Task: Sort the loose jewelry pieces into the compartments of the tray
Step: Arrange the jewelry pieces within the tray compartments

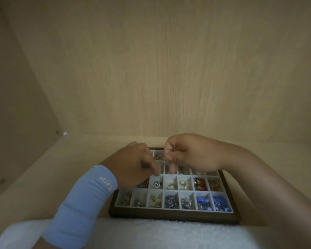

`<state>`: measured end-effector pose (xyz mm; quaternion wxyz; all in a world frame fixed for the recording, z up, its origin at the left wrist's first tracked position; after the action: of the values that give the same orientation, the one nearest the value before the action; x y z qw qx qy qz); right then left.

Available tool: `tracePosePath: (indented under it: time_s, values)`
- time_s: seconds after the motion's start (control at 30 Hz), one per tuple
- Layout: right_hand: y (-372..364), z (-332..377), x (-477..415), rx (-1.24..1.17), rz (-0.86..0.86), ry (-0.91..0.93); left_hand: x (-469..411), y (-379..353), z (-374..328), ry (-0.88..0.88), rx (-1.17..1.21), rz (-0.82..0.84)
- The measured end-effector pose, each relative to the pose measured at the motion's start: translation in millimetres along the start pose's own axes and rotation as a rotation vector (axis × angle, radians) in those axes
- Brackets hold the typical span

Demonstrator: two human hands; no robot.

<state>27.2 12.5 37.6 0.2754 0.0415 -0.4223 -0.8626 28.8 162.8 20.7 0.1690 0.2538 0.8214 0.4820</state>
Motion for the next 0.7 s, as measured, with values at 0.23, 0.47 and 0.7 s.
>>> tracePosePath:
  time_s: [0.23, 0.47, 0.7]
  values:
    - [-14.4, 3.5, -7.8, 0.016, 0.002, -0.014, 15.4, -6.1, 4.4, 0.033, 0.01, 0.02]
    - [-6.8, 20.5, -31.6, 0.085, -0.188, 0.059, 31.3, 52.9, 61.5, 0.167, 0.246, -0.36]
    - [-28.4, 38.2, -65.4, 0.213, -0.082, 0.069, 25.7, 29.1, 71.1, 0.128, 0.124, -0.291]
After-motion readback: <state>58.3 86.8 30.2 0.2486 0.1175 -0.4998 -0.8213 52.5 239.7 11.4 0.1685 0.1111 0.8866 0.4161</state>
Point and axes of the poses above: each hand's wrist, its own x-axis away from the middle knuckle, its own y-axis out of the back of the hand, z = x × y, the point moved 6 cm from there along -x, towards the middle knuckle, and after that the axes turned 4 degrees about x, right-handed, at the moved point
